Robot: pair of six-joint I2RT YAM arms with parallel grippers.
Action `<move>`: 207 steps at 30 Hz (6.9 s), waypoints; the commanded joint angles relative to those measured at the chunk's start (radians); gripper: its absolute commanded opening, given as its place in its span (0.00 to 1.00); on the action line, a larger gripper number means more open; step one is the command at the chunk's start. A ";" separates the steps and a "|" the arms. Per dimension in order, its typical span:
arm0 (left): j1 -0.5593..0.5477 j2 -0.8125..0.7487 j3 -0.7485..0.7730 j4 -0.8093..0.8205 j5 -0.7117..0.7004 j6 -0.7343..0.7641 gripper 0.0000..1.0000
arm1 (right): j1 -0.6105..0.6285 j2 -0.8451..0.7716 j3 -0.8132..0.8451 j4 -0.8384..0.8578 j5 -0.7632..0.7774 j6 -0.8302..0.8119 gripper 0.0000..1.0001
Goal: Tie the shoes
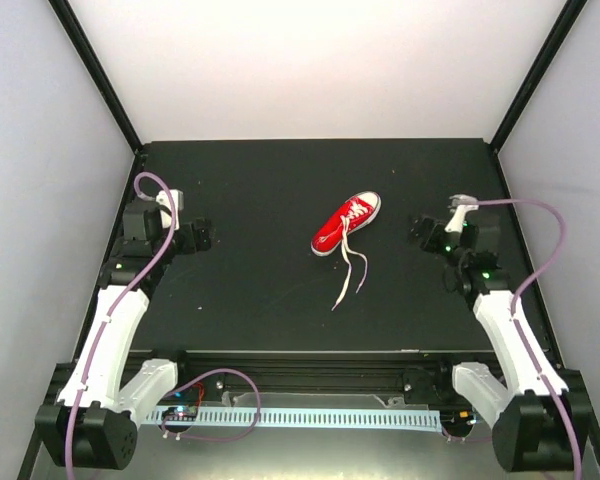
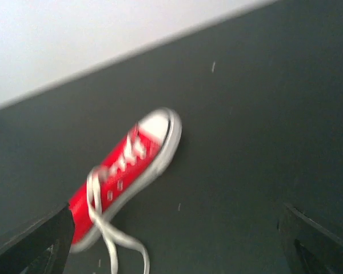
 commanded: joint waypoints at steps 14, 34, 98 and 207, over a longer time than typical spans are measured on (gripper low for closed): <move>0.006 -0.085 -0.049 0.002 -0.127 0.057 0.99 | 0.485 0.459 0.010 -0.024 0.135 -0.031 0.98; 0.007 -0.094 -0.049 0.002 -0.109 0.054 0.99 | 0.490 0.924 0.345 0.013 0.107 -0.187 0.63; -0.751 0.281 0.065 0.052 -0.344 -0.243 0.02 | 0.669 0.472 0.293 -0.197 -0.293 0.026 0.02; -0.819 0.064 0.021 -0.155 -0.033 -0.464 0.99 | 0.686 0.536 -0.010 -0.286 0.347 0.204 0.02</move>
